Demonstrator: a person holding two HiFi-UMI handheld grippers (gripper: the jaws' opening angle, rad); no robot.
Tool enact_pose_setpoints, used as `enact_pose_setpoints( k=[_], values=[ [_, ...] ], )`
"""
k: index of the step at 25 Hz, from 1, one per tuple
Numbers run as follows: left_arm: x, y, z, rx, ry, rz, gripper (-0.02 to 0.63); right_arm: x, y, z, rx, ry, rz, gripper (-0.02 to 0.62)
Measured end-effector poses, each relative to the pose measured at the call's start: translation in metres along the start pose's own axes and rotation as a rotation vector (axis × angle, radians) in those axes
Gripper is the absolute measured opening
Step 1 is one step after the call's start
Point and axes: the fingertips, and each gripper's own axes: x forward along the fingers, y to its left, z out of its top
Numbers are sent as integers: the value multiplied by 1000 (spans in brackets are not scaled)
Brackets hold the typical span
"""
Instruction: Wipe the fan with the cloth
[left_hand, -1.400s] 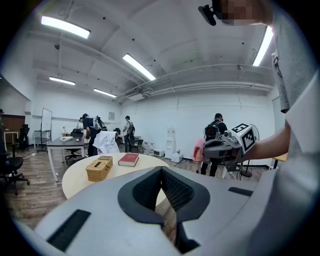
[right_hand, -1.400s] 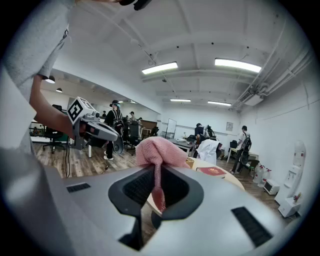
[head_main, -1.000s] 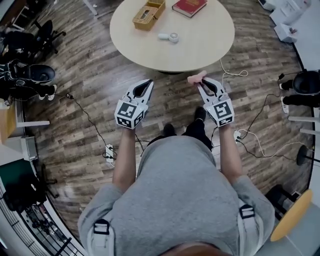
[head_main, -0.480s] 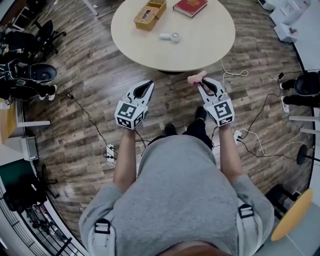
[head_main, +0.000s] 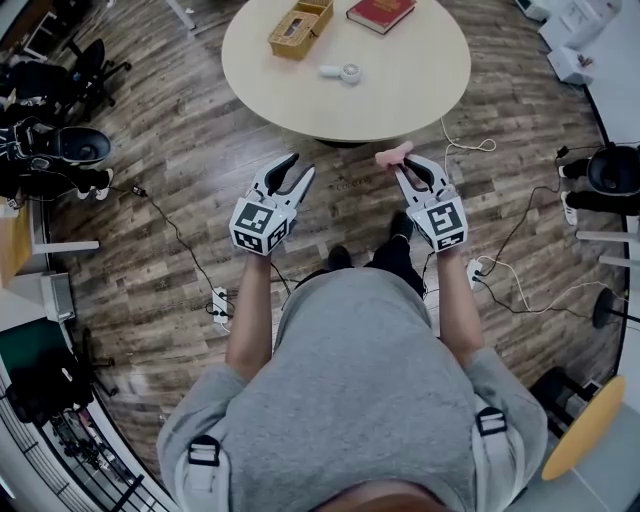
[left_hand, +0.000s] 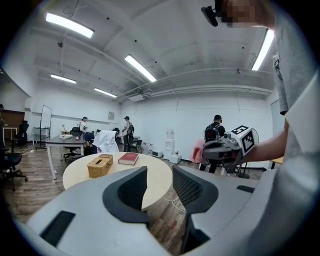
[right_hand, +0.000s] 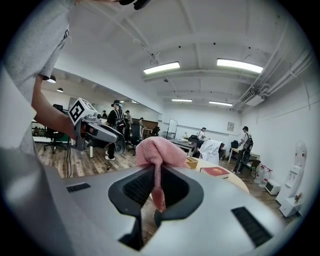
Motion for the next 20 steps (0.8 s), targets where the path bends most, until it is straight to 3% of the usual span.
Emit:
enact_pose_setpoints(
  k=[6, 20],
  values=[
    [1, 4, -4, -7, 9, 0, 248, -4, 1, -6, 7, 12, -17, 37],
    [38, 13, -3, 17, 49, -6, 302, -2, -30, -22, 36, 18, -40, 37]
  ],
)
